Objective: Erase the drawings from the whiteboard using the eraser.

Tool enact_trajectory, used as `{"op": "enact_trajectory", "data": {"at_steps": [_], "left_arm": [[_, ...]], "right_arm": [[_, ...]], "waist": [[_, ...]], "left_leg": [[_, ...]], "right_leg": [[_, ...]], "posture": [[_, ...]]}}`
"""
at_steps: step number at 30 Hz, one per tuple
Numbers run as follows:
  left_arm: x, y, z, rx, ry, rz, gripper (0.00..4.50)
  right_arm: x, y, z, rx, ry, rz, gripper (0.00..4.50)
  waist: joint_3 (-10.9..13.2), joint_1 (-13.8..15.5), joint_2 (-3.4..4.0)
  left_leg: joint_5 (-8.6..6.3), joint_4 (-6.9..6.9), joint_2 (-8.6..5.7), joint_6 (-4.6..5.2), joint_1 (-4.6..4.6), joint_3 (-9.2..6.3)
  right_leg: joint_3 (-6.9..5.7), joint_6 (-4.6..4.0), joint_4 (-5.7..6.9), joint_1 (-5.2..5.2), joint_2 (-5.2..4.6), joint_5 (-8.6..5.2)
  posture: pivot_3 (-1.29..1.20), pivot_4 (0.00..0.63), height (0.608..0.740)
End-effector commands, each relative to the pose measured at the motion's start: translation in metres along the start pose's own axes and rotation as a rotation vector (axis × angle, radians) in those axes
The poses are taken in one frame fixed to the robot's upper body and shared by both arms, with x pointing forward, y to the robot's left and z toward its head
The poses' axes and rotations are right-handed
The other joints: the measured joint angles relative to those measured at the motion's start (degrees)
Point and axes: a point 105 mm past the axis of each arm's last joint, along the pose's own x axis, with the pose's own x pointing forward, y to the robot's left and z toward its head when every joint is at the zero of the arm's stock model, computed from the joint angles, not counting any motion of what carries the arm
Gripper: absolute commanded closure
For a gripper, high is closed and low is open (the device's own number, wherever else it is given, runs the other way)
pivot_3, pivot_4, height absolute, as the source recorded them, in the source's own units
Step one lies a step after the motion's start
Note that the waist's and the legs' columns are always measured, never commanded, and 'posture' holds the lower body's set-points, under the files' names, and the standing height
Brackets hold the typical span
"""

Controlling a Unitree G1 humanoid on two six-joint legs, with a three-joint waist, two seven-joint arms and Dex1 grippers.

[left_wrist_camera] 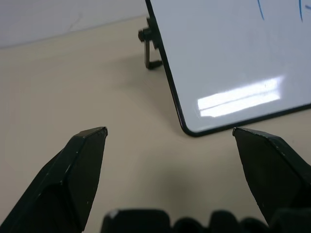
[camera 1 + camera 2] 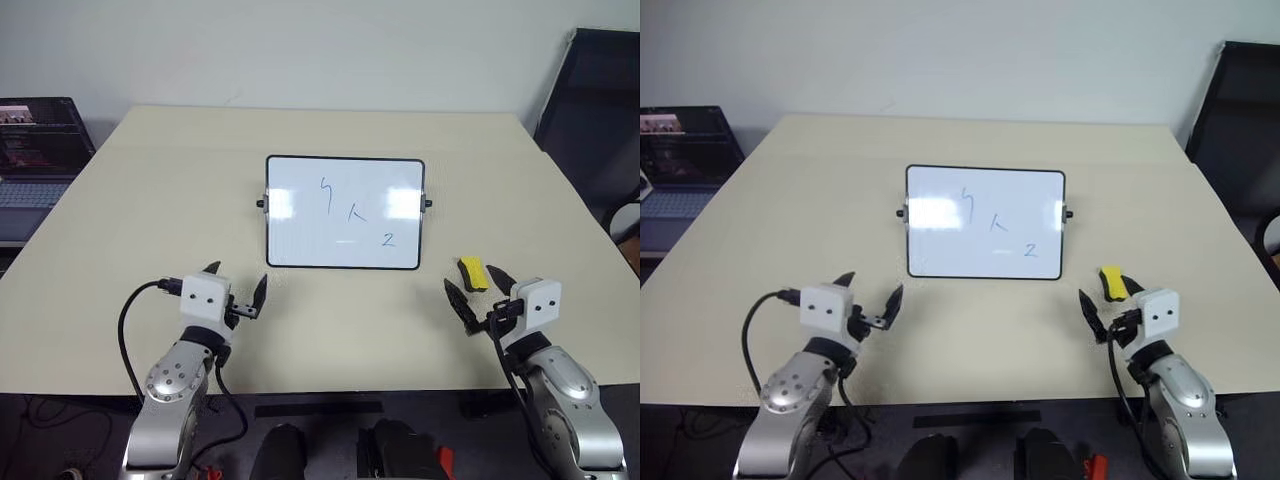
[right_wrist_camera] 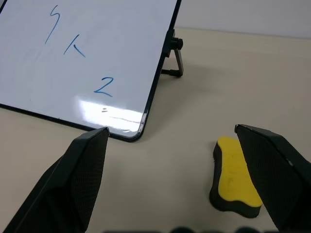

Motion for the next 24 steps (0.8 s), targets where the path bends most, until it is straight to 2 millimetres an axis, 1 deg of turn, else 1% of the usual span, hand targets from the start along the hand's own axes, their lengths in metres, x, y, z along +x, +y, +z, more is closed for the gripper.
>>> {"op": "enact_trajectory", "data": {"at_steps": [1,4,6,8,10,13,17,21,22,24], "left_arm": [[0.002,-0.006,0.014,0.016,-0.045,-0.042,0.0],[0.002,-0.008,0.014,0.031,-0.048,-0.066,0.0],[0.001,-0.008,0.016,0.01,-0.048,-0.072,0.0],[-0.001,-0.014,0.015,0.002,-0.043,-0.12,0.0],[-0.001,-0.017,0.013,0.003,-0.039,-0.144,0.0],[-0.003,-0.015,0.015,0.01,-0.051,-0.155,0.0],[-0.006,-0.011,0.017,0.039,-0.069,-0.204,0.0],[-0.004,-0.012,0.022,0.063,-0.088,-0.266,0.0],[-0.004,-0.008,0.024,0.068,-0.094,-0.281,0.0],[-0.004,-0.007,0.028,0.063,-0.1,-0.323,0.0]], "right_arm": [[-0.002,-0.001,0.013,-0.006,-0.04,-0.004,0.05],[-0.005,-0.005,0.016,0.028,-0.047,-0.056,0.05],[-0.007,0.003,0.024,0.029,-0.06,-0.034,0.05],[-0.01,0.009,0.028,0.03,-0.061,-0.022,0.05],[-0.015,0.008,0.031,0.035,-0.058,-0.036,0.05],[-0.019,0.011,0.034,0.039,-0.05,-0.036,0.05],[-0.014,0.02,0.034,0.035,-0.03,-0.007,0.05],[-0.012,0.017,0.033,0.051,0.0,-0.027,0.05],[-0.011,0.022,0.033,0.053,0.005,-0.024,0.05],[-0.01,0.028,0.038,0.052,0.0,0.005,0.05]], "waist": [[0.0,-0.01,0.0],[0.01,-0.01,0.01],[0.03,-0.01,0.05],[0.04,-0.01,0.07],[0.04,-0.02,0.07],[0.05,-0.01,0.06],[0.05,-0.12,0.07],[0.06,-0.07,0.08],[0.06,-0.07,0.08],[0.07,-0.06,0.1]], "left_leg": [[0.0,0.0,0.0,0.0,0.0,-0.01],[0.0,0.01,-0.01,0.0,0.0,0.0],[-0.01,0.0,0.0,-0.01,0.0,0.0],[-0.03,-0.03,0.0,-0.02,-0.01,0.0],[-0.05,-0.06,0.01,-0.06,-0.01,-0.03],[-0.09,-0.05,0.01,-0.09,-0.01,-0.02],[-0.1,-0.05,0.02,-0.09,0.0,-0.02],[-0.1,-0.05,0.02,-0.09,0.0,-0.02],[-0.11,-0.05,0.01,-0.09,-0.01,-0.01],[-0.11,-0.07,0.03,-0.1,-0.01,-0.03]], "right_leg": [[0.0,0.0,0.0,0.0,0.0,0.0],[0.01,0.0,0.0,0.01,0.0,0.0],[0.01,-0.02,0.0,-0.01,0.0,-0.02],[0.0,-0.03,0.0,-0.03,0.0,-0.04],[-0.02,-0.05,0.0,-0.02,0.0,-0.09],[-0.02,-0.05,0.0,-0.02,0.0,-0.13],[-0.01,-0.06,0.0,-0.02,0.0,-0.14],[-0.01,-0.07,-0.01,-0.04,-0.01,-0.15],[-0.01,-0.07,-0.01,-0.04,-0.02,-0.15],[-0.02,-0.1,-0.01,-0.06,-0.02,-0.16]], "posture": [[0.0,0.15,0.74],[0.0,0.15,0.74],[0.0,0.15,0.74],[0.0,0.15,0.74],[0.0,0.15,0.74],[0.0,0.15,0.74],[0.0,0.15,0.74],[0.0,0.15,0.74],[0.0,0.15,0.74],[0.0,0.15,0.74]]}}
